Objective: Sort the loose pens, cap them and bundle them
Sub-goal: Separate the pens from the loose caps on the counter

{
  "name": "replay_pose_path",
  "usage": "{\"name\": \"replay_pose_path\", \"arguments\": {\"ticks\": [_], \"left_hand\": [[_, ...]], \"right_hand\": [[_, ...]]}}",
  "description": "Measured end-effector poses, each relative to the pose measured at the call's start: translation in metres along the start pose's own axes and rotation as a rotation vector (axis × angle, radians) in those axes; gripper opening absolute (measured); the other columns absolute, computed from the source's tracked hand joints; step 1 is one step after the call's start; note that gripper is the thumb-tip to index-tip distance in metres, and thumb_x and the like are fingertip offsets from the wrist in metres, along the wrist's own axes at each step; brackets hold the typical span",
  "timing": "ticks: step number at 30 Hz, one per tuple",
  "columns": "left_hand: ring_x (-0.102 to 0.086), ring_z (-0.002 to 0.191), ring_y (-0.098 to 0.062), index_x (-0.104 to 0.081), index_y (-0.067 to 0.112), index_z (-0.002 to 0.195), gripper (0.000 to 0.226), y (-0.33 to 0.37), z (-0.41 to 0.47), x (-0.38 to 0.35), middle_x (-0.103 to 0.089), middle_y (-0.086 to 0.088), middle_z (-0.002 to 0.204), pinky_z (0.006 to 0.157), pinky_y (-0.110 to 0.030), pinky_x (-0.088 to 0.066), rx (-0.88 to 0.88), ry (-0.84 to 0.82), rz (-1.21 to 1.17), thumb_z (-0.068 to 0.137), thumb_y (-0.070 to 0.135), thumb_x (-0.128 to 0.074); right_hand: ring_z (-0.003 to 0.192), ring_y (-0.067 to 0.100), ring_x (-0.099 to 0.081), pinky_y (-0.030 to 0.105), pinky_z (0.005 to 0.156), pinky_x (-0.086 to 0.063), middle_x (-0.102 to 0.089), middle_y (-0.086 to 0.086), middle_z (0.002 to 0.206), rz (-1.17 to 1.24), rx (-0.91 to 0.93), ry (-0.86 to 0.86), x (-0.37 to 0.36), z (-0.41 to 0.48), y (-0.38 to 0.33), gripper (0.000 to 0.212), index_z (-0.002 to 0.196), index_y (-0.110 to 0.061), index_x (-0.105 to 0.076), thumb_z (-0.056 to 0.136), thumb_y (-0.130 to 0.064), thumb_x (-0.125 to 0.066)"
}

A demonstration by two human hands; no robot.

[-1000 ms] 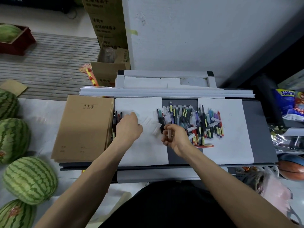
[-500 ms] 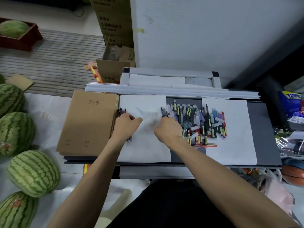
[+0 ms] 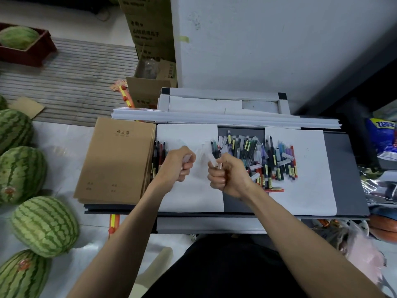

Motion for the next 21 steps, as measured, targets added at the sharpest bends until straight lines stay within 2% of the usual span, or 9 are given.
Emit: {"name": "replay_pose_path", "arguments": {"ticks": [3, 6, 8, 10, 13, 15, 17, 19, 21], "left_hand": [[-0.028, 0.044, -0.013, -0.054, 0.023, 0.054, 0.039, 0.004, 0.001, -0.013, -0.042, 0.001, 0.059, 0.043, -0.023, -0.021, -0.009, -0.012, 0.048, 0.087, 0.045, -0.056], [-0.030, 0.045, -0.014, -0.055, 0.019, 0.060, 0.033, 0.008, 0.000, -0.019, -0.044, -0.003, 0.061, 0.042, -0.021, -0.022, -0.065, -0.022, 0.025, 0.087, 0.038, -0.058], [-0.030, 0.046, -0.014, -0.055, 0.017, 0.061, 0.029, 0.008, -0.002, -0.018, -0.045, -0.003, 0.061, 0.043, -0.021, -0.021, -0.079, -0.006, 0.038, 0.084, 0.035, -0.058], [-0.032, 0.047, -0.016, -0.057, 0.016, 0.064, 0.025, 0.007, -0.003, -0.011, -0.048, -0.005, 0.062, 0.043, -0.021, -0.021, -0.083, 0.043, 0.053, 0.080, 0.034, -0.057], [-0.038, 0.048, -0.017, -0.067, 0.013, 0.070, 0.021, 0.006, -0.002, 0.006, -0.053, -0.006, 0.064, 0.044, -0.022, -0.023, -0.068, 0.155, 0.063, 0.077, 0.030, -0.058], [-0.035, 0.043, -0.016, -0.069, 0.009, 0.078, 0.019, 0.001, 0.005, 0.020, -0.049, -0.005, 0.056, 0.043, -0.022, -0.021, 0.023, 0.257, 0.045, 0.079, 0.018, -0.052], [-0.031, 0.039, -0.015, -0.065, 0.010, 0.075, 0.021, -0.003, 0.011, 0.035, -0.043, 0.000, 0.050, 0.043, -0.023, -0.022, 0.107, 0.374, 0.055, 0.082, 0.006, -0.045], [-0.043, 0.048, -0.015, -0.066, 0.018, 0.074, 0.020, 0.007, 0.015, 0.045, -0.051, 0.006, 0.057, 0.051, -0.027, -0.032, -0.033, 0.443, 0.289, 0.086, 0.015, -0.052], [-0.057, 0.068, -0.013, -0.064, 0.031, 0.092, 0.009, 0.018, 0.012, 0.042, -0.060, 0.012, 0.074, 0.063, -0.030, -0.040, -0.182, 0.434, 0.714, 0.090, 0.035, -0.056]], "right_hand": [[0.056, 0.016, -0.015, 0.031, 0.055, -0.011, -0.019, -0.002, 0.064, 0.039, -0.013, -0.143, -0.007, -0.006, -0.003, 0.015, 0.073, -0.014, -0.045, 0.080, -0.027, -0.043], [0.064, 0.019, -0.026, 0.032, 0.060, -0.016, -0.036, 0.005, 0.070, 0.099, -0.023, -0.257, -0.016, -0.005, -0.005, 0.022, 0.081, -0.009, -0.052, 0.079, -0.029, -0.045], [0.069, 0.022, -0.034, 0.034, 0.063, -0.017, -0.047, 0.011, 0.077, 0.126, -0.005, -0.249, -0.016, -0.002, -0.006, 0.031, 0.089, -0.004, -0.061, 0.085, -0.032, -0.048], [0.066, 0.020, -0.036, 0.030, 0.060, -0.020, -0.051, 0.011, 0.076, 0.116, 0.023, -0.183, -0.012, 0.004, -0.007, 0.034, 0.085, -0.004, -0.063, 0.094, -0.036, -0.053], [0.056, 0.012, -0.021, 0.022, 0.049, -0.019, -0.042, 0.000, 0.066, 0.081, -0.003, -0.045, 0.001, 0.012, -0.004, 0.038, 0.075, -0.015, -0.059, 0.099, -0.044, -0.065], [0.054, 0.010, -0.021, 0.019, 0.043, -0.020, -0.035, -0.004, 0.063, 0.085, -0.026, 0.089, 0.014, 0.016, -0.001, 0.037, 0.075, -0.017, -0.061, 0.099, -0.045, -0.065], [0.051, 0.009, -0.024, 0.019, 0.039, -0.021, -0.029, -0.005, 0.060, 0.095, -0.044, 0.237, 0.029, 0.017, 0.001, 0.038, 0.074, -0.017, -0.062, 0.100, -0.044, -0.064], [0.046, 0.010, -0.026, 0.022, 0.039, -0.020, -0.032, -0.005, 0.055, 0.008, -0.037, 0.382, 0.041, 0.016, -0.003, 0.040, 0.071, -0.017, -0.061, 0.100, -0.044, -0.063], [0.039, 0.011, -0.036, 0.023, 0.041, -0.028, -0.042, -0.003, 0.047, -0.356, 0.059, 0.513, 0.046, 0.015, -0.019, 0.036, 0.070, -0.016, -0.061, 0.094, -0.042, -0.066]]}}
Point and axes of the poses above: each hand's wrist, its own z-axis towards the middle knuckle, its own x-axis out of the back of the hand, y = z × x, the point moved 7 cm from there along z, towards the middle knuckle
